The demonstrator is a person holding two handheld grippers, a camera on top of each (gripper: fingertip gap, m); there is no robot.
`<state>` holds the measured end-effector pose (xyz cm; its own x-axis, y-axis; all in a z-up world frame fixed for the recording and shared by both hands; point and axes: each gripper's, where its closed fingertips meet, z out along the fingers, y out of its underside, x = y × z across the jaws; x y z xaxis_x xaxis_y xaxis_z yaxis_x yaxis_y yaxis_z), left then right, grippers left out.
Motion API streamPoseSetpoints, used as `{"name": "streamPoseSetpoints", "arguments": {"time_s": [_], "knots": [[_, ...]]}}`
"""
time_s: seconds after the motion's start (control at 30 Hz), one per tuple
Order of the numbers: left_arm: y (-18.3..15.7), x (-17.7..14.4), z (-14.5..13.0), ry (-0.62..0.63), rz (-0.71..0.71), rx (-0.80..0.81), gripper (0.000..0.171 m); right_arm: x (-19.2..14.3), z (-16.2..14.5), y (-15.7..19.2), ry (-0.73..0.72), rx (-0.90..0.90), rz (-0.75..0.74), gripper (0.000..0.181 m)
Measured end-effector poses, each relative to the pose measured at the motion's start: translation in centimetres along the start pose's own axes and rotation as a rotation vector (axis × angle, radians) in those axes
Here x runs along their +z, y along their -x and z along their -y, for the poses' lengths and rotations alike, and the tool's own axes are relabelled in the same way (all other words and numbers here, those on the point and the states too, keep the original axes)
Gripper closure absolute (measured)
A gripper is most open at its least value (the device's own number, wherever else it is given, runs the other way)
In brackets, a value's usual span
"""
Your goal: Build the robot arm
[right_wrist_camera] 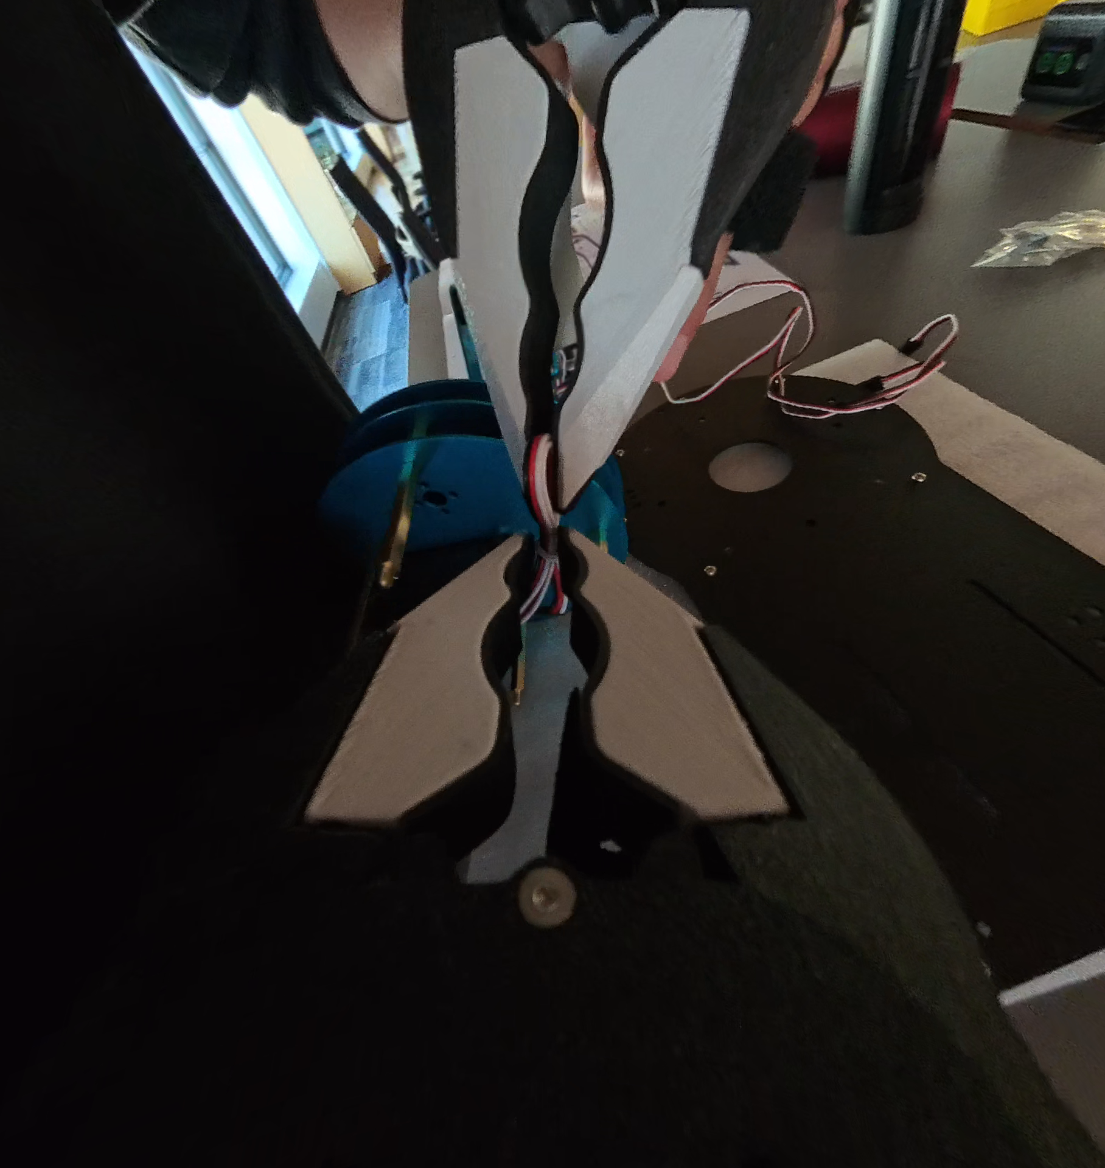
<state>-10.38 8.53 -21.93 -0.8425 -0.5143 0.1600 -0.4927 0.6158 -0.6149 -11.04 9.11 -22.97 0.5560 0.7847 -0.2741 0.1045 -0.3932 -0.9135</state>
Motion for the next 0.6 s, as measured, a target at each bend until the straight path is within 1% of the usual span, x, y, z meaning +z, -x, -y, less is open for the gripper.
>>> {"name": "streamPoseSetpoints", "arguments": {"time_s": [0.2, 0.37, 0.6], "knots": [[-0.3, 0.2, 0.2, 0.002, 0.019, 0.055, 0.168, -0.6, -0.1, 0.3, -0.024, 0.009, -0.076, 0.175], [-0.3, 0.3, 0.2, 0.005, 0.027, 0.085, 0.168, -1.4, -0.2, 0.5, -0.051, 0.037, -0.068, 0.177], [-0.3, 0.5, 0.2, -0.019, 0.033, 0.059, 0.168, -2.1, -0.4, 0.6, -0.063, 0.051, -0.053, 0.179]]}}
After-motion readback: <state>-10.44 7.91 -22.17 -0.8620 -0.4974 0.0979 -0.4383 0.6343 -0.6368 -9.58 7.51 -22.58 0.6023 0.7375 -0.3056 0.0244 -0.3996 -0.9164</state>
